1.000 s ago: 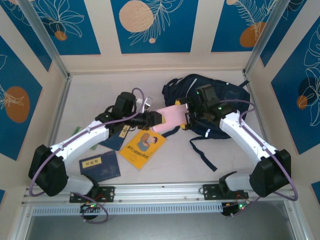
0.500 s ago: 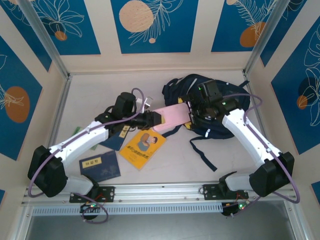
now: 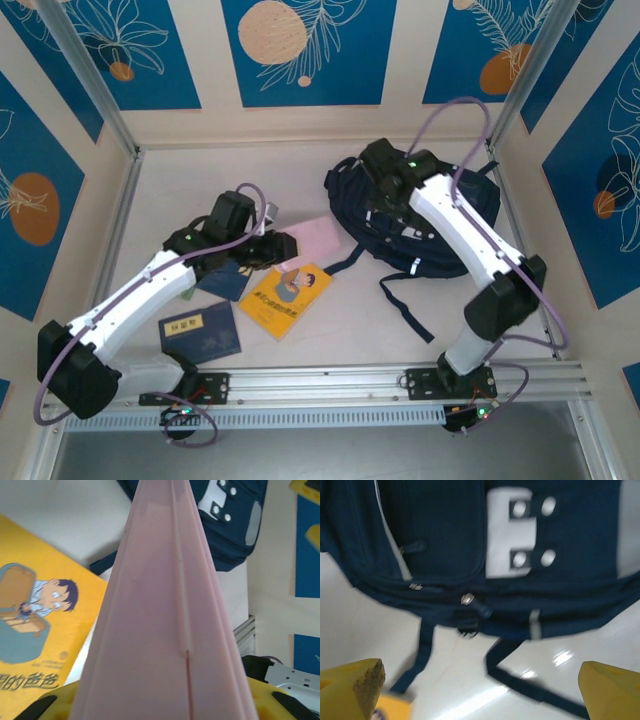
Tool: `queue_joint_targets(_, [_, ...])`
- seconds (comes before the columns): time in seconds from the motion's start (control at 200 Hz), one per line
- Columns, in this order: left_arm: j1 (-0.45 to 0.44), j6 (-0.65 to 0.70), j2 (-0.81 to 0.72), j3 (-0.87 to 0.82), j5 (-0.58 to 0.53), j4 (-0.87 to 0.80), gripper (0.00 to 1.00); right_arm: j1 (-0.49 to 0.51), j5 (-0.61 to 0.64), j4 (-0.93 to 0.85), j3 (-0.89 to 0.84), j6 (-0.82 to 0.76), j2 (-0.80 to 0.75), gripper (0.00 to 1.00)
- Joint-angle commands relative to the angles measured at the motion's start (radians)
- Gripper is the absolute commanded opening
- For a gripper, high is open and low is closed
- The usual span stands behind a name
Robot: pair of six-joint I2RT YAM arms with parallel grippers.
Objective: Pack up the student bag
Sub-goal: Open the student bag at the middle-right of the table.
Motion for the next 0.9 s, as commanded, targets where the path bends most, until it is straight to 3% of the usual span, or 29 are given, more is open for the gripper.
queue_joint_targets(0.0, [0.012, 0.052, -0.043, 0.030, -0.054, -0.083, 0.31, -0.004, 0.223, -0.114, 0.060, -0.133, 0.036, 0.99])
queue_joint_targets(0.05, [0.012, 0.063, -0.046, 0.029, -0.057, -0.097, 0.31, -0.022, 0.113, 0.055, 0.006, -0.249, 0.003, 0.99])
queue_joint_targets(0.095, [0.013, 0.072, -0.050, 0.028, -0.060, -0.108, 0.31, -0.050, -0.069, 0.229, -0.062, -0.324, -0.039, 0.98])
queue_joint_targets(0.155, [0.015, 0.084, -0.050, 0.033, -0.062, -0.121, 0.32, -0.115, -0.315, 0.360, -0.096, -0.314, -0.035, 0.91])
queue_joint_targets(0.26, [0.018, 0.107, -0.051, 0.047, -0.057, -0.139, 0.32, -0.172, -0.424, 0.344, 0.014, -0.283, 0.102, 0.90])
queue_joint_targets(0.535, [0.021, 0.163, -0.051, 0.071, -0.049, -0.158, 0.33, -0.219, -0.468, 0.284, 0.328, -0.320, 0.444, 0.99])
queue_joint_targets(0.705, [0.021, 0.171, -0.071, 0.061, -0.051, -0.166, 0.33, -0.238, -0.470, 0.168, 0.552, -0.268, 0.648, 0.89])
queue_joint_targets(0.895, [0.022, 0.201, -0.092, 0.069, -0.076, -0.204, 0.34, -0.235, -0.371, -0.001, 0.804, -0.231, 0.854, 0.76])
